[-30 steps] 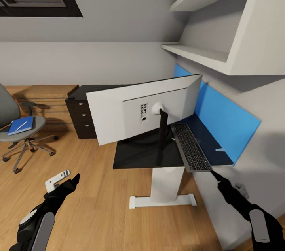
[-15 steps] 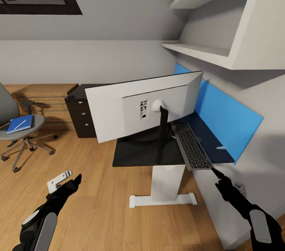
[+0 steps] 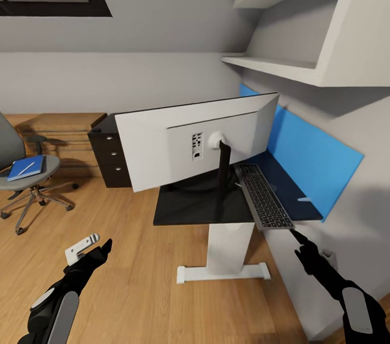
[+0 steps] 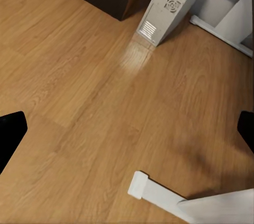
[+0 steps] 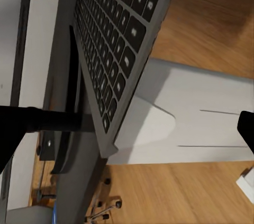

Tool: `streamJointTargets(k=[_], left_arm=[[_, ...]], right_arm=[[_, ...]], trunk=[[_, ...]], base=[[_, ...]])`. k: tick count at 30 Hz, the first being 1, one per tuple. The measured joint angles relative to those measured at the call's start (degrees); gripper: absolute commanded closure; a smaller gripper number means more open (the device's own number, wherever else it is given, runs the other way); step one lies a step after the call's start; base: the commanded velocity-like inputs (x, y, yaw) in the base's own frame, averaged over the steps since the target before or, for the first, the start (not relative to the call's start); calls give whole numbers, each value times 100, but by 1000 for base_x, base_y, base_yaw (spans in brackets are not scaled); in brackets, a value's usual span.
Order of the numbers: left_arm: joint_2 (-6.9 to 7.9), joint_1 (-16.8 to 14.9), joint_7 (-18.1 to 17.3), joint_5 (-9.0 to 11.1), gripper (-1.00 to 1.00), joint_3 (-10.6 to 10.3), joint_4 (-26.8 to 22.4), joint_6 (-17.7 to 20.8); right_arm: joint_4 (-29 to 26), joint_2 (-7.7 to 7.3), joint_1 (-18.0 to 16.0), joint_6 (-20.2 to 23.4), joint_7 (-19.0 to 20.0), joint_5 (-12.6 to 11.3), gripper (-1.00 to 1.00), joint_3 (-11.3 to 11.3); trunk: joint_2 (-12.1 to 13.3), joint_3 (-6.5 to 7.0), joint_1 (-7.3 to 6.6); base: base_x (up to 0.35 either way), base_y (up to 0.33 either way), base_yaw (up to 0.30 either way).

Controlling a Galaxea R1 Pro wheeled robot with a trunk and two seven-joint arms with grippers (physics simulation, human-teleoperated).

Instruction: In the bedroom, organize the workspace by keeping the computer under the desk, ensuring the monitor is on the desk, placing the keyboard on the desk next to the monitor, placing the mouse on the desk next to the keyboard, moving the folder from the swivel chair onto the desk next to the mouse, stacking the notebook on top of the folder with the pen on top of the notebook, and positioning the swivel chair next to the desk.

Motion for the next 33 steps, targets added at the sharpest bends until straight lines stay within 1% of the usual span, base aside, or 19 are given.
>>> streamJointTargets(k=[4,8,16,20,24,28,33], left_arm=[[0,-3,0,3,-100,-174,4,4],[0,-3,0,2,-100,-228,11,3],[0,-1,0,3,-100,-265,17,3],[1,-3,0,3,-100,-413,95,-5],[6,-3,-10,2,-100,-427,174,4],[8,-2,-21,2,-100,-444,317,-3],[11,-2,-26,2,-100,-552,372,-12]], right_arm=[[0,-1,0,-14,-2,1,-100,4],[0,-5,0,-10,-8,0,-100,4],[0,-6,0,-19,-11,5,-100,10],[0,-13,0,-24,-11,8,-100,13],[0,-14,0,-25,-11,8,-100,13],[0,-15,0,-30,-13,8,-100,13],[0,-15,0,-33,-17,8,-100,13]], trunk=[[-160,-72,88],[-321,-144,176],[-642,-287,352],[-643,-288,352],[-643,-288,352],[-644,-288,350],[-644,-288,352]], base=[[0,0,0],[0,0,0],[0,0,0],[0,0,0],[16,0,0],[193,0,0],[84,0,0]])
